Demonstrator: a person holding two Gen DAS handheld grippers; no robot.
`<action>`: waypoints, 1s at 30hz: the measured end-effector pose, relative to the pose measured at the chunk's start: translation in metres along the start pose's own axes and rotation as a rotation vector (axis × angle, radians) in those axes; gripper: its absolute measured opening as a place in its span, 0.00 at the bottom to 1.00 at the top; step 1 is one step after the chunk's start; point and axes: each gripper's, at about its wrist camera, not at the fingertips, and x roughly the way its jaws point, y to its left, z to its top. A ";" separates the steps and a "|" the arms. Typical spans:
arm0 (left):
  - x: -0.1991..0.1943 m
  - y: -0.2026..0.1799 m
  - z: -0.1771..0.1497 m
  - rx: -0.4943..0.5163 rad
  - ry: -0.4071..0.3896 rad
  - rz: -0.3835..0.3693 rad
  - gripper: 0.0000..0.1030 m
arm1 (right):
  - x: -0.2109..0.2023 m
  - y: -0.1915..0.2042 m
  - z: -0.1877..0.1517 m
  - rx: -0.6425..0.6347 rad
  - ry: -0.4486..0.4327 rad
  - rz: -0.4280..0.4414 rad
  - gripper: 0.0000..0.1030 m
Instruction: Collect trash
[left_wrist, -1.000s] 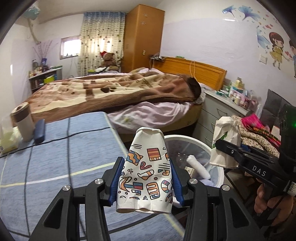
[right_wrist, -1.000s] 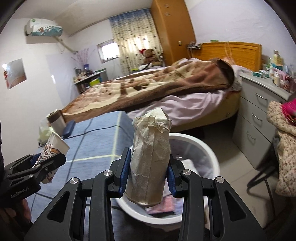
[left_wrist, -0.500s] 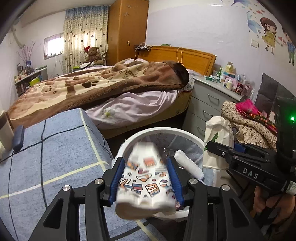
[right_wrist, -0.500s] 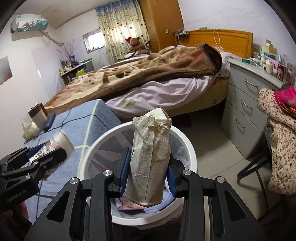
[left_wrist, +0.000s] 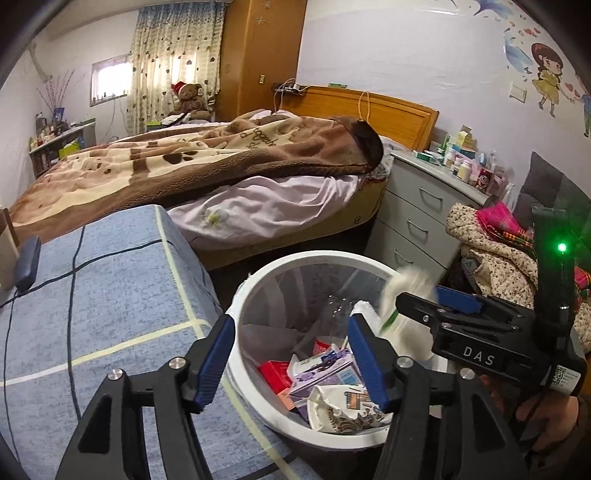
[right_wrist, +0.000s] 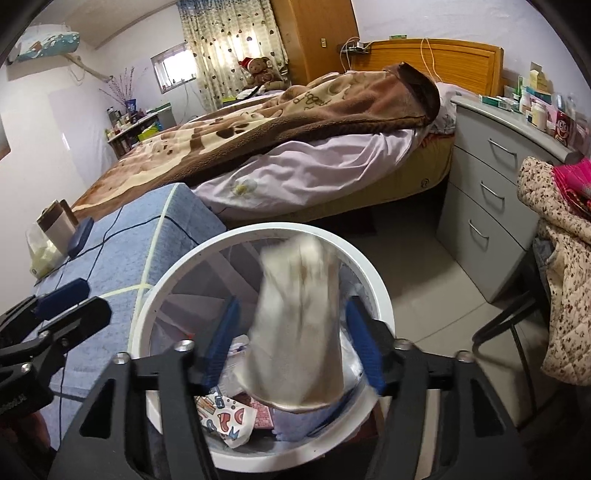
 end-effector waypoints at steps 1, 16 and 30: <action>-0.001 0.000 -0.001 0.004 0.002 -0.003 0.62 | -0.001 0.001 0.000 0.002 -0.004 0.003 0.62; -0.052 -0.001 -0.022 -0.007 -0.057 0.072 0.63 | -0.041 0.013 -0.015 0.019 -0.077 0.029 0.62; -0.127 -0.006 -0.079 -0.024 -0.188 0.297 0.64 | -0.100 0.046 -0.054 -0.048 -0.260 -0.004 0.62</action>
